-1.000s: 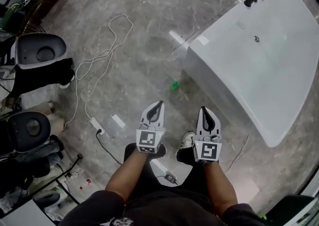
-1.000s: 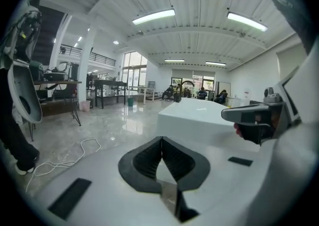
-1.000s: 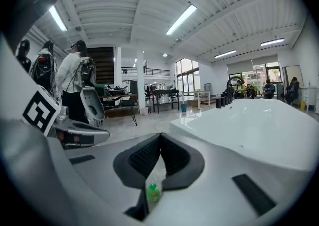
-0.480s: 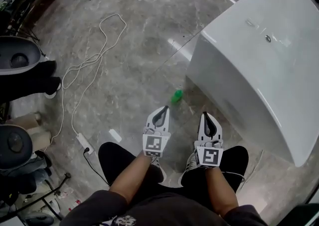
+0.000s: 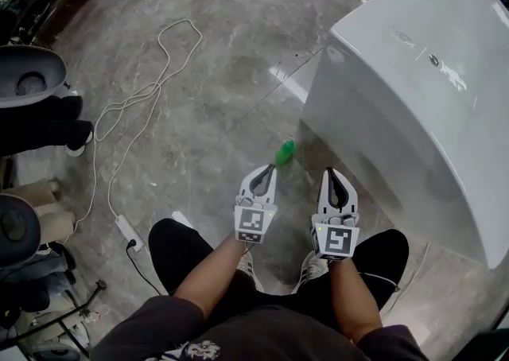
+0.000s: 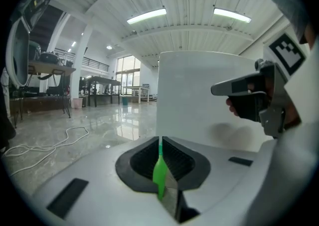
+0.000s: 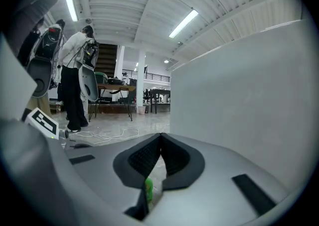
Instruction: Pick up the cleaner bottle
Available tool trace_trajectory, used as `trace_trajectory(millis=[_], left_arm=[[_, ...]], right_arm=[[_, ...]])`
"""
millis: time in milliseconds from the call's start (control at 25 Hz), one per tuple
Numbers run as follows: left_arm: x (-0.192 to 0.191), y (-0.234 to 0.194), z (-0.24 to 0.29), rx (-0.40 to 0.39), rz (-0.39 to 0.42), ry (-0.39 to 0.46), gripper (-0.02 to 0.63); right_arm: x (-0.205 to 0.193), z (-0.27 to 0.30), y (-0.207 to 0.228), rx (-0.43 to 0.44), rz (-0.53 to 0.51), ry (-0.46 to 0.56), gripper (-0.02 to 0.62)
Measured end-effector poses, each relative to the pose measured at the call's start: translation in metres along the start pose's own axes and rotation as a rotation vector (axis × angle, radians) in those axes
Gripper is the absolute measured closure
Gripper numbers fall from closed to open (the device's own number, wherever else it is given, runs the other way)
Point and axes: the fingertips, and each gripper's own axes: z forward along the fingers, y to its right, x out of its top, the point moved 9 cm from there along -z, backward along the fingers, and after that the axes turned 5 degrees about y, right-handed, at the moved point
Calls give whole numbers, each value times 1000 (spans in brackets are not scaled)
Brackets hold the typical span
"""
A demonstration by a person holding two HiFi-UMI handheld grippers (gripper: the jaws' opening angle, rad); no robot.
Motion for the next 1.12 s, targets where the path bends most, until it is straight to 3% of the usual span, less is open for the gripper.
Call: trace_trajectory(millis=[40,120,360,520,800,1120], left_arm=[[-2,1,1,-10,-2,2,578],[-11,2,7,-34,0,2,453],[-62,-4,39,-71,49,-69,319],[-101,-9,62,-79,59,-120,299],[-143,1,103,-64,52,-123,298],[-154,0,141,-60,66,-108,299]], right_arm=[[0,-1,1,-9,17,-3,580],[-1,-2,2,-17,27,-2,580],[1,-5,-4,-34,-14,22,580],[8,-12,-11,-29,-22,10,580],[2,-21,-25,7,8,24,578],[-7,-29,-23,27,-47,-25,580]])
